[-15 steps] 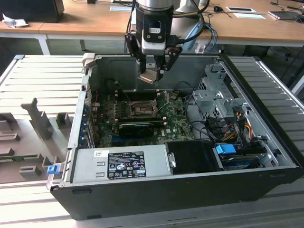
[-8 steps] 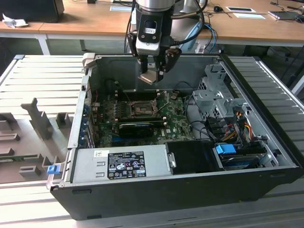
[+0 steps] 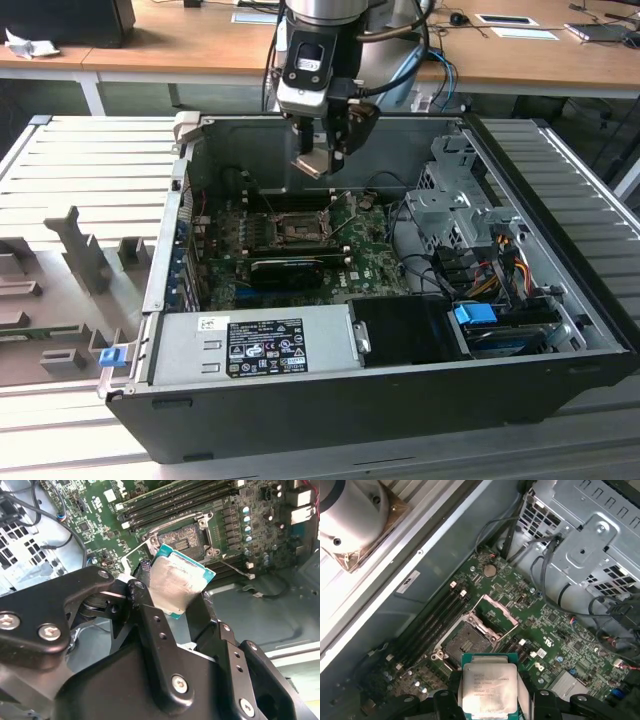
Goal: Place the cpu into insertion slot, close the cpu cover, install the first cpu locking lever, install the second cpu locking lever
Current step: 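Place the cpu into insertion slot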
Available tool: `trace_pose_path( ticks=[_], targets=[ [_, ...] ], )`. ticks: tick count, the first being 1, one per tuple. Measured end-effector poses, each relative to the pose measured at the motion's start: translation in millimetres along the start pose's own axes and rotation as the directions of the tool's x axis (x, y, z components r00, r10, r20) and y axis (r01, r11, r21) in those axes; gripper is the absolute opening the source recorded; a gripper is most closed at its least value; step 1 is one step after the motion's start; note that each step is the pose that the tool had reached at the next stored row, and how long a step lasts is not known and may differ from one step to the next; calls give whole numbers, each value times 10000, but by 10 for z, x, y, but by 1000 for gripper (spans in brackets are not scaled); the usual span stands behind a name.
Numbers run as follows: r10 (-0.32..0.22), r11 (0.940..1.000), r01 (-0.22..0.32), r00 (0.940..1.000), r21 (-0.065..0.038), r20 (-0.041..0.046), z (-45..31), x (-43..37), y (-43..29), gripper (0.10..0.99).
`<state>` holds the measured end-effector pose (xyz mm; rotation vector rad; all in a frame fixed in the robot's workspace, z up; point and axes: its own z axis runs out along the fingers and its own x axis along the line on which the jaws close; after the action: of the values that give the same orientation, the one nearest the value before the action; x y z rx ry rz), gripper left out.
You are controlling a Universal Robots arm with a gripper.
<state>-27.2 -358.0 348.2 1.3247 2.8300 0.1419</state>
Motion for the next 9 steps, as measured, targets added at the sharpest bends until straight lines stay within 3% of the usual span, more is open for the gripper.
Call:
trace_pose_path(
  ticks=[9],
  targets=[
    [1032,9947,-1032,9946,-32,89,7,0,-1,529]
  ],
)
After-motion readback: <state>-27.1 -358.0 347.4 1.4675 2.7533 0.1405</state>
